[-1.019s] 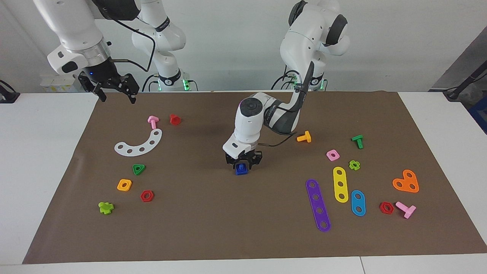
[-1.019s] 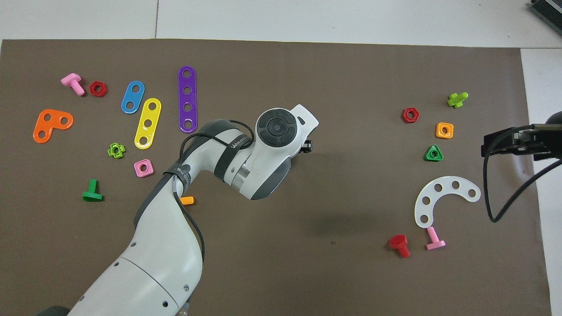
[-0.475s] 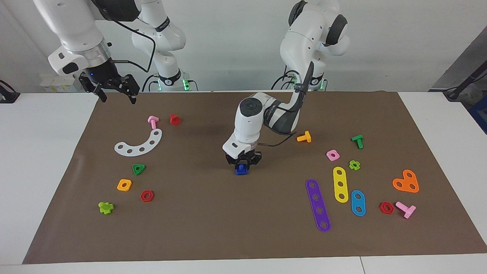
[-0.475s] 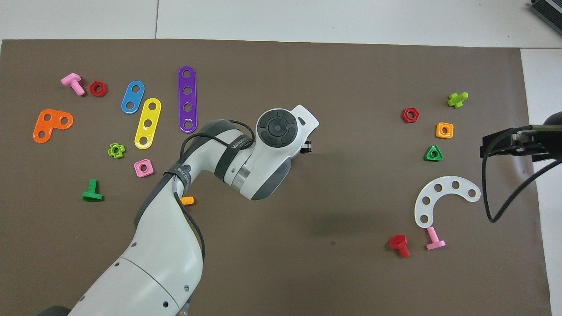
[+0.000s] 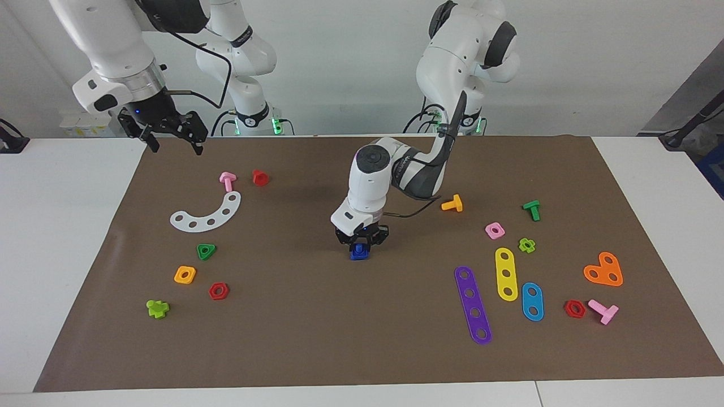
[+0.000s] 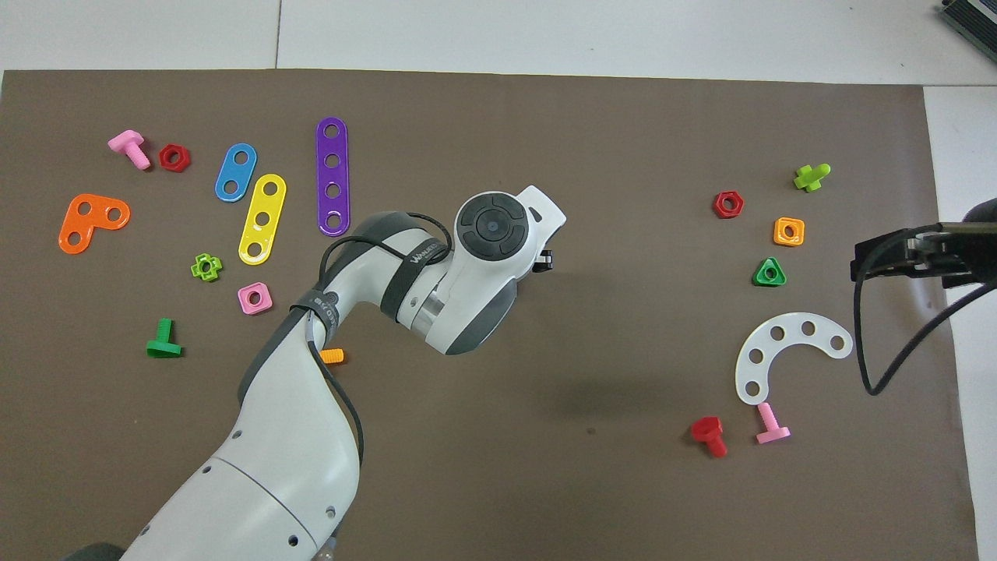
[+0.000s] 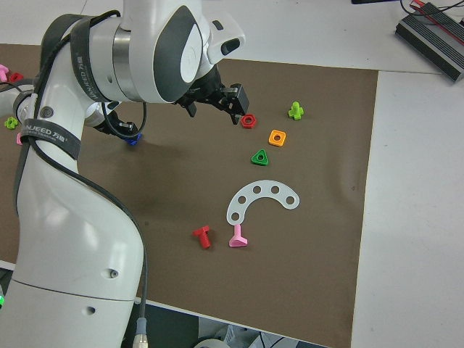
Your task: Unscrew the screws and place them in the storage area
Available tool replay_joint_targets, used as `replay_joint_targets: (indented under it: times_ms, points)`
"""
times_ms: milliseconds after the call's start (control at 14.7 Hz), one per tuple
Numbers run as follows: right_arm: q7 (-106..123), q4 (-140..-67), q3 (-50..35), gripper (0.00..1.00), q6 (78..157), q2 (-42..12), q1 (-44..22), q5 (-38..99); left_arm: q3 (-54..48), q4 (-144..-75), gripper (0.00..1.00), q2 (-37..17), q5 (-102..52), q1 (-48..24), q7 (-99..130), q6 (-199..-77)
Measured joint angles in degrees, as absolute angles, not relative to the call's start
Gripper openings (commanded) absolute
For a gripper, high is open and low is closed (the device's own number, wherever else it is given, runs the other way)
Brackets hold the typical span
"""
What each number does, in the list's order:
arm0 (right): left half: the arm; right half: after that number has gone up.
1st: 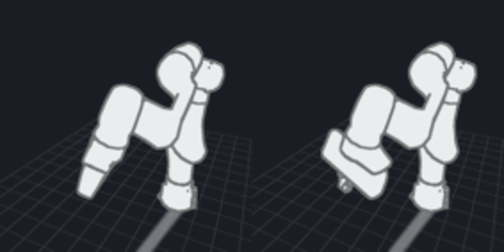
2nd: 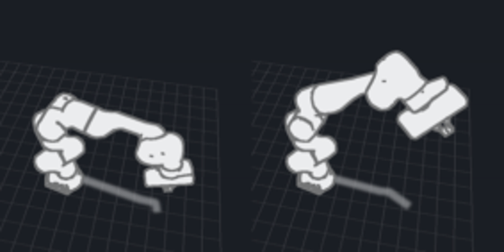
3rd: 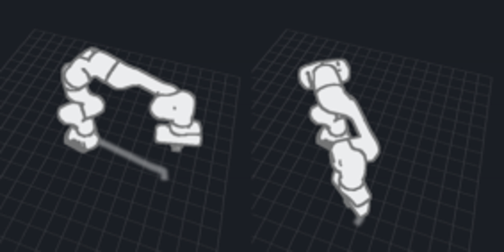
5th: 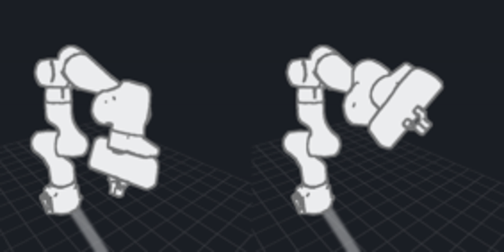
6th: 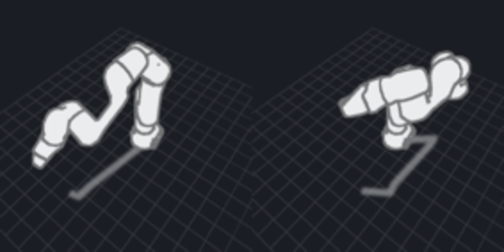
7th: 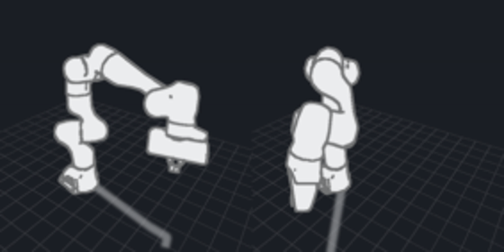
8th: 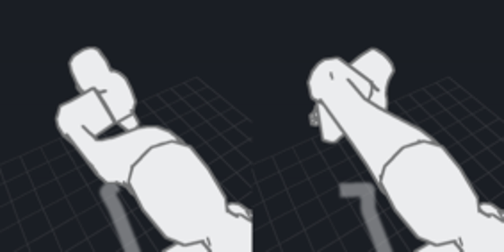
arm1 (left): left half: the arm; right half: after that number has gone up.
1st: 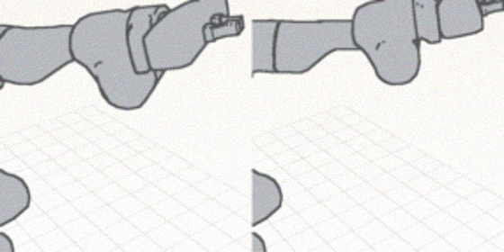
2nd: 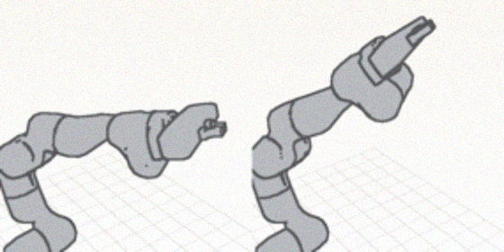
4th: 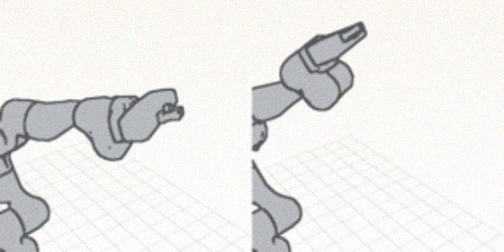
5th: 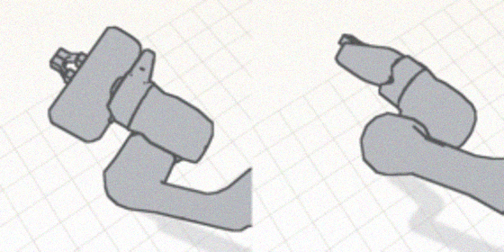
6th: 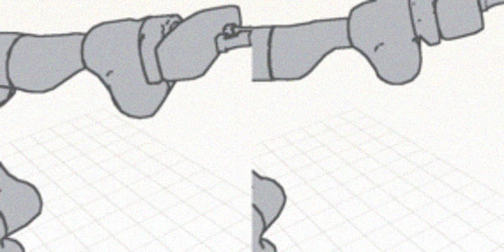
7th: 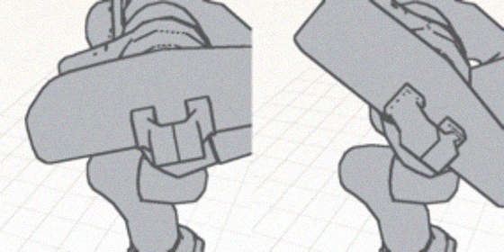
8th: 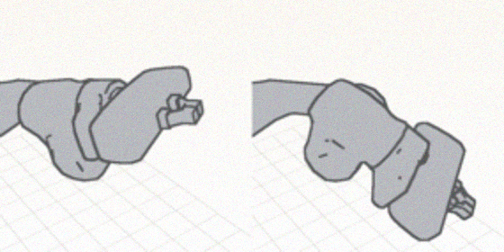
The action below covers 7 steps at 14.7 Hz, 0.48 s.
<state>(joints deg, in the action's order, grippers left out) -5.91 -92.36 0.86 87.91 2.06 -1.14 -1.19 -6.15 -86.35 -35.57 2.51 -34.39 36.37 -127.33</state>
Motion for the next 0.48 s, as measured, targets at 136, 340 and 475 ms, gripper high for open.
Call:
replay_joint_targets:
  times_ms: [136, 340, 475]
  points:
    - [-5.9, -92.4, 0.9, 1.0, 87.9, 2.1, -1.1, -1.2, -6.1, -84.6, 0.36, -35.6, 2.5, -34.4, 36.7, -124.9]
    - [-5.9, -92.5, 0.9, 1.0, 87.9, 2.1, -1.1, -1.2, -6.1, -80.5, 0.37, -36.1, 2.5, -34.4, 37.7, -120.8]
    - [-5.9, -92.5, 0.9, 1.0, 87.9, 2.1, -1.1, -1.2, -6.0, -78.0, 0.37, -36.3, 2.1, -34.4, 38.4, -118.3]
